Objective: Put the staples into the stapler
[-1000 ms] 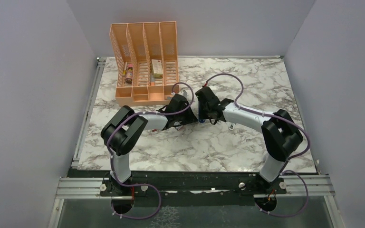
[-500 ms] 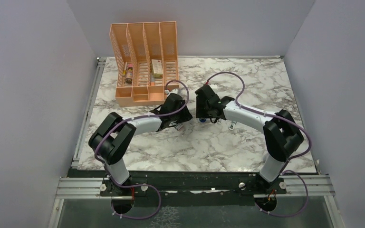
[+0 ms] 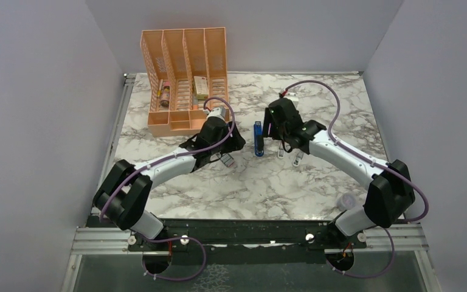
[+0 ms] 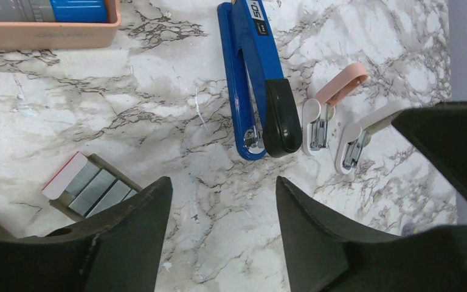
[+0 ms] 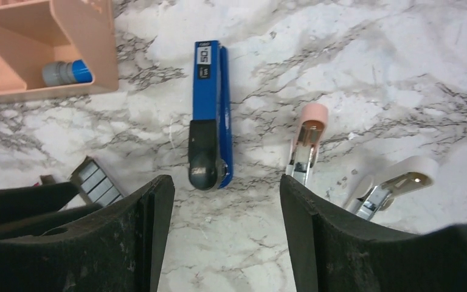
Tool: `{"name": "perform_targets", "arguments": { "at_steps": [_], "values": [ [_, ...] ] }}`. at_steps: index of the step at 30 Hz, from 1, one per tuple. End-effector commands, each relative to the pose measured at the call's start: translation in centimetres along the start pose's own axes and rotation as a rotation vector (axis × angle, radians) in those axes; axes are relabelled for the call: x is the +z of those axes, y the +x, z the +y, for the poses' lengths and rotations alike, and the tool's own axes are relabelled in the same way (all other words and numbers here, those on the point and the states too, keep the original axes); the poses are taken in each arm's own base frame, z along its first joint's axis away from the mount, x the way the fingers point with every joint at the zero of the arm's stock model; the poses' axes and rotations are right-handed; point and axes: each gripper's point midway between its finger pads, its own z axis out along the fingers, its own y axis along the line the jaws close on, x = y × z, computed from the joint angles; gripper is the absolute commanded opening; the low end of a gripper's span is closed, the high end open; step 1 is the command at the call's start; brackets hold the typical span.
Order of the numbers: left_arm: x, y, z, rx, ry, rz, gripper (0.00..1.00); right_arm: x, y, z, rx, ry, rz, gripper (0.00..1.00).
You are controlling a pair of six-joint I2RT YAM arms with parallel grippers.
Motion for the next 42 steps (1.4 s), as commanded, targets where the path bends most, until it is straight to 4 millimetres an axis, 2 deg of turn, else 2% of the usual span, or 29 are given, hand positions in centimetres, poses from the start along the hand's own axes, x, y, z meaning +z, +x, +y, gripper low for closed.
{"name": "perform_targets", "arguments": {
  "at_steps": [1,5,7,11,15,21,25,31,35,42],
  "values": [
    [-1.7,-1.1,-0.3,0.064,0.018,-0.032,0.69,0.7,0.0,-3.6,-0.004,0.120,0.003,0.69],
    [-2.6,-1.3,-0.7,0.100,0.040,-0.031,0.82,2.5,-0.1,-6.6,0.041,0.178,0.050,0.69],
    [-2.8,-1.2,-1.0,0.102,0.059,-0.029,0.90,3.8,0.2,-7.3,0.037,0.177,0.077,0.68],
    [-2.8,-0.8,-1.8,0.103,0.108,-0.011,0.99,6.0,0.7,-7.4,-0.004,0.184,0.120,0.68],
    [-2.6,-0.3,-2.0,0.106,0.124,0.006,0.99,7.6,1.2,-7.2,-0.020,0.197,0.152,0.65],
    [-2.3,0.5,-2.4,0.107,0.162,0.039,0.93,8.6,1.8,-7.4,-0.019,0.220,0.165,0.52],
    [-1.8,1.2,-2.7,0.089,0.186,0.068,0.85,8.8,1.9,-7.4,-0.030,0.223,0.173,0.41],
    [-1.5,2.0,-3.9,0.018,0.255,0.073,0.76,8.6,2.4,-7.6,-0.045,0.223,0.198,0.33],
    [-0.7,3.7,-5.1,0.008,0.275,0.116,0.68,8.0,2.5,-7.2,-0.041,0.191,0.203,0.26],
    [1.6,7.6,-6.6,-0.001,0.224,0.171,0.58,6.1,3.3,-6.4,-0.033,0.120,0.239,0.25]
  ]
}}
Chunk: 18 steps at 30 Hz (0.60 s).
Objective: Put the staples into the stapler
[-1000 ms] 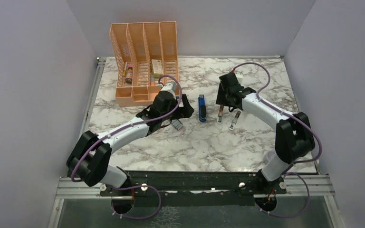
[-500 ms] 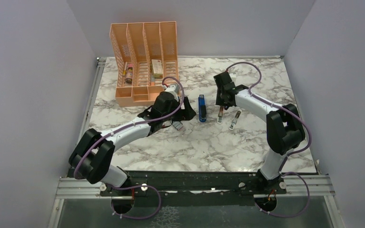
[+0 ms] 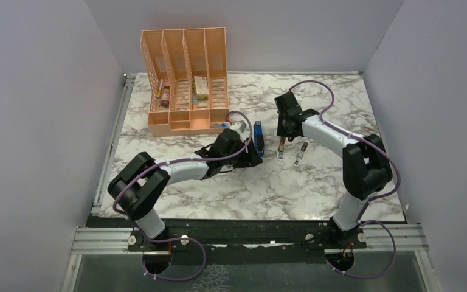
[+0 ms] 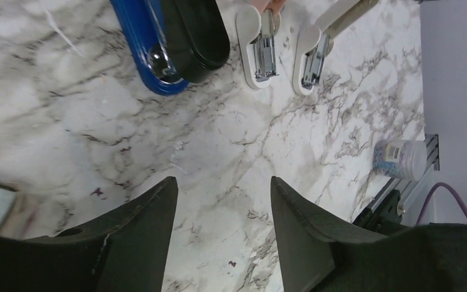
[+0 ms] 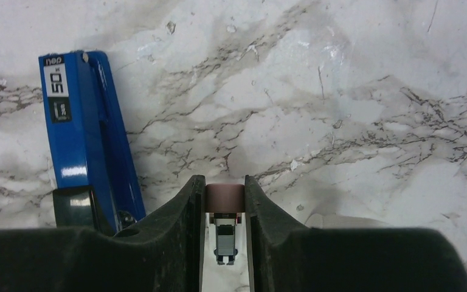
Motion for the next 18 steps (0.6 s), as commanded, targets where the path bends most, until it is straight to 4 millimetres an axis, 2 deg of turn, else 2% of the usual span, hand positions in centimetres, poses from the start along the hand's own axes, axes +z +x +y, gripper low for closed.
{"name": "perform_targets", "arguments": {
  "at_steps": [1,5,9,13,18],
  "values": [
    [2.3,0.8,-1.8,-0.037,-0.005,-0.013,0.56,-2.3,1.3,0.3,-0.009,-0.069,0.039,0.25],
    [4.3,1.9,-2.8,-0.043,-0.014,0.003,0.49,-3.2,2.4,0.3,-0.007,-0.098,0.052,0.25],
    [5.9,2.8,-2.6,-0.051,-0.050,0.019,0.41,-3.8,3.3,0.1,-0.010,-0.112,0.067,0.25],
    [6.8,3.7,-2.6,-0.062,-0.041,0.051,0.32,-4.2,4.1,0.3,-0.017,-0.135,0.082,0.25],
    [7.4,4.9,-3.4,-0.061,0.008,0.091,0.30,-4.4,5.0,0.4,-0.020,-0.146,0.097,0.25]
  ]
}}
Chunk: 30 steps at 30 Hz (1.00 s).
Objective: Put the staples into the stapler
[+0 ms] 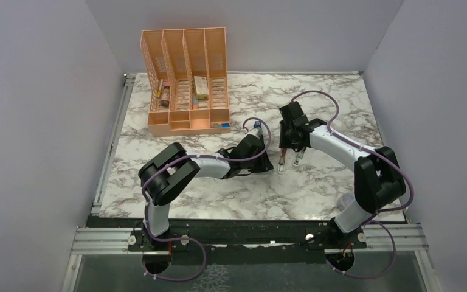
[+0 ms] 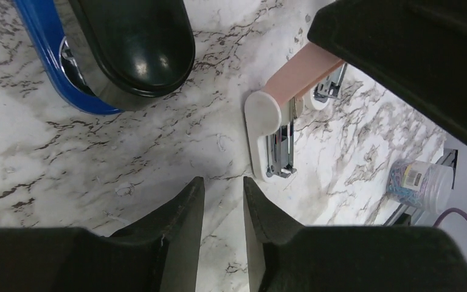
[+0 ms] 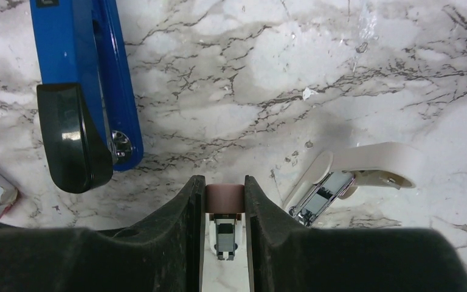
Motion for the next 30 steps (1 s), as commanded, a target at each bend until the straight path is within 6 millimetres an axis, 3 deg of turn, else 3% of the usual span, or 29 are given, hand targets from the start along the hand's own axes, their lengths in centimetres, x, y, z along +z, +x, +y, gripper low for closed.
{"name": "perform_targets", "arguments": {
  "at_steps": [1,10,18,30],
  "values": [
    [0.8,0.4,-1.7,0.000,0.063,0.013,0.30,-1.2,0.7,0.8,0.000,-0.051,0.013,0.25],
    [1.4,2.0,-2.4,0.030,0.107,0.074,0.30,-1.4,0.9,1.8,0.006,-0.080,0.014,0.25],
    [1.7,2.9,-1.2,0.011,0.078,0.094,0.14,-1.7,0.9,2.1,0.004,-0.089,0.014,0.24],
    [2.1,3.1,1.0,-0.007,-0.037,0.098,0.09,-3.5,2.7,2.7,-0.023,-0.101,0.025,0.24]
  ]
}}
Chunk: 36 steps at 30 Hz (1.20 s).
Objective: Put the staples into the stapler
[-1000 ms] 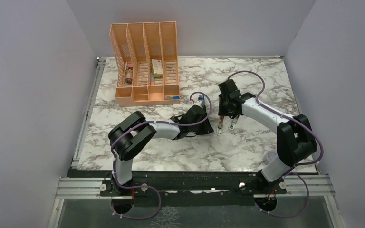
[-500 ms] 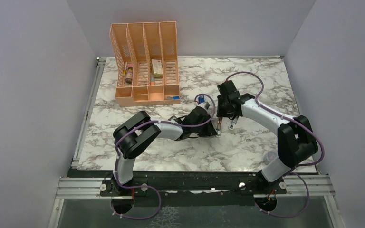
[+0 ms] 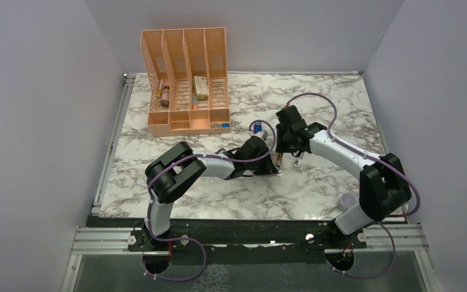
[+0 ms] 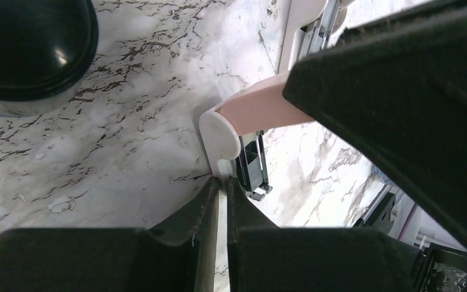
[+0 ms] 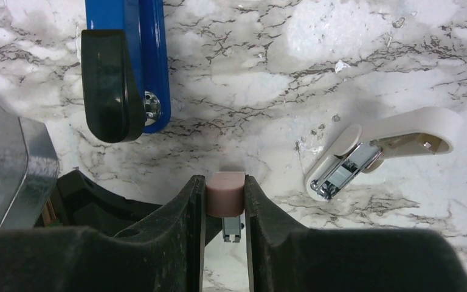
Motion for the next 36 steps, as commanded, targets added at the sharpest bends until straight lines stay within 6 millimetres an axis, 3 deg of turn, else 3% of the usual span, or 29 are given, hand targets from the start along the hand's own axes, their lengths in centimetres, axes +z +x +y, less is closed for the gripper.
{"name": "perform_targets", "arguments": {
  "at_steps": [1,8,22,30,36],
  "values": [
    [0.7,1.0,2.3,-0.003,-0.097,0.023,0.09,-1.5,1.3,0.6,0.013,-0.031,0.015,0.23],
    [0.7,1.0,2.6,-0.013,-0.107,0.023,0.08,-1.8,3.9,0.3,0.011,-0.025,0.056,0.23],
    [0.5,0.9,3.2,-0.023,-0.119,0.022,0.07,-1.9,6.4,0.9,0.004,-0.031,0.106,0.22],
    [0.1,0.6,3.0,-0.023,-0.115,0.008,0.10,-0.3,9.0,-0.5,-0.012,0.052,0.149,0.21],
    [-0.3,0.3,3.0,-0.022,-0.114,-0.005,0.11,1.1,9.1,-1.1,-0.018,0.100,0.142,0.21]
  ]
}}
